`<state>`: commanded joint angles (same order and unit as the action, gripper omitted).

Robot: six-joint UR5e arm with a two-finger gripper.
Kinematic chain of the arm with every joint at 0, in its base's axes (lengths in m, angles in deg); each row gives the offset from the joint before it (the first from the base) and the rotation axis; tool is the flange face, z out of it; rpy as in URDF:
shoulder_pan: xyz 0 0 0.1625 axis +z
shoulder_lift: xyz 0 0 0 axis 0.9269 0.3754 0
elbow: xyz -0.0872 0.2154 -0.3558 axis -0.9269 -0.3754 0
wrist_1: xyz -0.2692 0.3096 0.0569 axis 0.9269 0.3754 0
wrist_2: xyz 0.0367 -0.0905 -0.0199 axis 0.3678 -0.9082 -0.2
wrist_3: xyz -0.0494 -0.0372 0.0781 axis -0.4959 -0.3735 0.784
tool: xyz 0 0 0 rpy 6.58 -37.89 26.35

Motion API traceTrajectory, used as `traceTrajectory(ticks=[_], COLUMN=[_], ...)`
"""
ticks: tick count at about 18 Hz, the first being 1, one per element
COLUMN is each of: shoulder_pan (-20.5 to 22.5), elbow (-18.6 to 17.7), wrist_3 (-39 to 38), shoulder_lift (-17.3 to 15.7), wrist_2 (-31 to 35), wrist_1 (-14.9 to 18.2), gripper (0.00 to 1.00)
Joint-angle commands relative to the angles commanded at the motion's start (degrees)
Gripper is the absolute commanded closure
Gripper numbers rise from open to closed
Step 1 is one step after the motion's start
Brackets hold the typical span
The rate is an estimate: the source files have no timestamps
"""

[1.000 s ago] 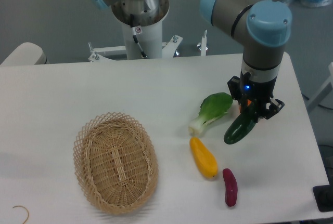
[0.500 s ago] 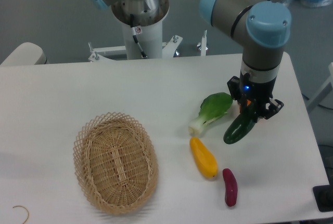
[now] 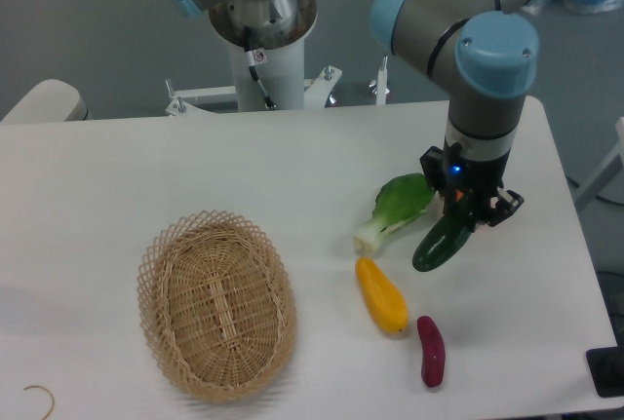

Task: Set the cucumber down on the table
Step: 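Lower the held cucumber down onto the table surface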

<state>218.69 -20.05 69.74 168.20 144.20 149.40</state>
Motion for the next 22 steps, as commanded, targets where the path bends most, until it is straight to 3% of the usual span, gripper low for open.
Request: traceTrajectory(ticks=[5,10,13,16,22], shoulder_pan=[-0.18,0.08,1.57,2.37,2.46], elbow=[-5.19,-5.28,-4.23,-3.26,-3.79], wrist_3=[0.61,9.81,18.79,22.49,22.76], shoulder_lift=[1.05,5.97,8.25,11.16,12.48], wrist_2=[0.00,0.00,-0.17,-0.17,-0.09], wrist_1=[-9.05,-14.68,-15.13,-16.80,-16.89], gripper=[0.68,0.69,0.68,0.68,0.68])
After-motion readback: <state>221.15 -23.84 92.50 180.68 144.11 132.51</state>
